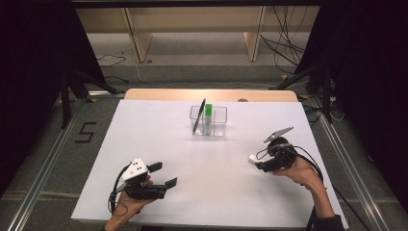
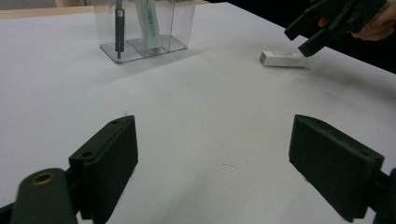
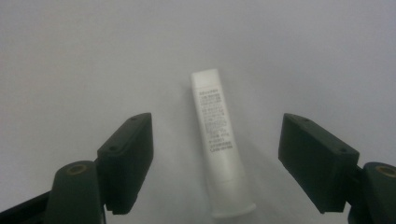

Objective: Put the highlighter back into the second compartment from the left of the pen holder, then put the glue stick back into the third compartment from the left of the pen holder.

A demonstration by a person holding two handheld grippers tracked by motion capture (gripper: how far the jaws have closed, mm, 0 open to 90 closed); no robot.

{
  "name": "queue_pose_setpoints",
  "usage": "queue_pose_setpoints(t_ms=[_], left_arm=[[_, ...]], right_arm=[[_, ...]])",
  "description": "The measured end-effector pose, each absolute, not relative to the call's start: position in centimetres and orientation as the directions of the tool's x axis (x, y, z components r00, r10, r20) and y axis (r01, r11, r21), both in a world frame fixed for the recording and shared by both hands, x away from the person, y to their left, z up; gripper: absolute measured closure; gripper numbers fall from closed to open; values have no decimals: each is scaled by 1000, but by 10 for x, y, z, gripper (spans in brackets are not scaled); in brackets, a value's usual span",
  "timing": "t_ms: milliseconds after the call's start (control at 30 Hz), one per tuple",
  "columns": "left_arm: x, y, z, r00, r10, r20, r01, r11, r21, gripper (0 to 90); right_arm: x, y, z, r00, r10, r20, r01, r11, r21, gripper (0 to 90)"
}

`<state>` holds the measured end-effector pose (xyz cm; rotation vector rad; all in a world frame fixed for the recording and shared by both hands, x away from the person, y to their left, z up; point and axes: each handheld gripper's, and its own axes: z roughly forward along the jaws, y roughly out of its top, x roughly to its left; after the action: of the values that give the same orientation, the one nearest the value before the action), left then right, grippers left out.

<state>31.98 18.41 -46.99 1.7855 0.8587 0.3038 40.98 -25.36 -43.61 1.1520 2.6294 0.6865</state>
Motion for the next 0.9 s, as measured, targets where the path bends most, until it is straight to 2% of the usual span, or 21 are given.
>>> queue_pose_setpoints(t_ms=[200,900], left_arm=[[319,185,-470,706,681,-197,403,-157,902,153],[316,186,-469,708,681,-188,397,-163,903,154]], right_arm=[[409,-255,-436,-685,728,0,649,610,455,274],[409,-262,-443,-693,721,-28,669,656,349,391]])
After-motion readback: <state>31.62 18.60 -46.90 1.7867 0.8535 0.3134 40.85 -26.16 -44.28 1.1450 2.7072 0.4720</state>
